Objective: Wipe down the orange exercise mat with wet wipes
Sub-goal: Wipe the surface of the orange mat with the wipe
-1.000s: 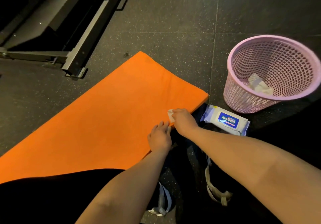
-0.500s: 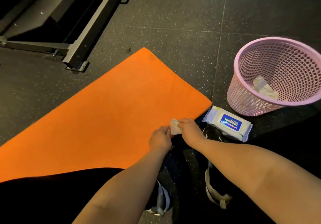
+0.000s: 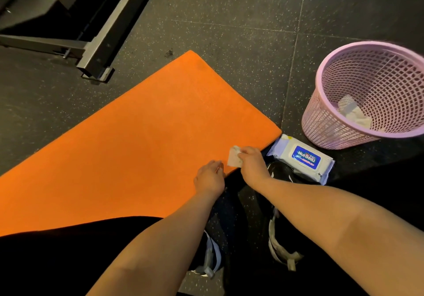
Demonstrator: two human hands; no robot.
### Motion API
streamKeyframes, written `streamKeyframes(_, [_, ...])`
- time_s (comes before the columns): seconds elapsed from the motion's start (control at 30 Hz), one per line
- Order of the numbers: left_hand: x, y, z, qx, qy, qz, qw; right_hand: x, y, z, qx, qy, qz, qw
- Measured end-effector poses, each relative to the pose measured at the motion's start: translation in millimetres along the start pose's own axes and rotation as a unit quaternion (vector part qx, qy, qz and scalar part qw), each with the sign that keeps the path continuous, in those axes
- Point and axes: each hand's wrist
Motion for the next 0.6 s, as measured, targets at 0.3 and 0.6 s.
streamKeyframes(0.3, [-2.2,5.2,-7.1,0.001,0.023,0.008,1.000,-12.2,3.0,-14.0,0.069,-0.062,-0.143,0.985])
streamKeyframes(0.6, [2.7,5.7,-9.7,0.000,0.009,0.005,1.000,-15.1,3.1,-26.1,0.024,-0.052,-0.079,0.995])
Point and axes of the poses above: each hand's wrist, its own y-axis away from the middle knuckle, its own x-axis out of the back of the hand, z = x × y, and after that the axes turned 5 degrees about y, right-handed
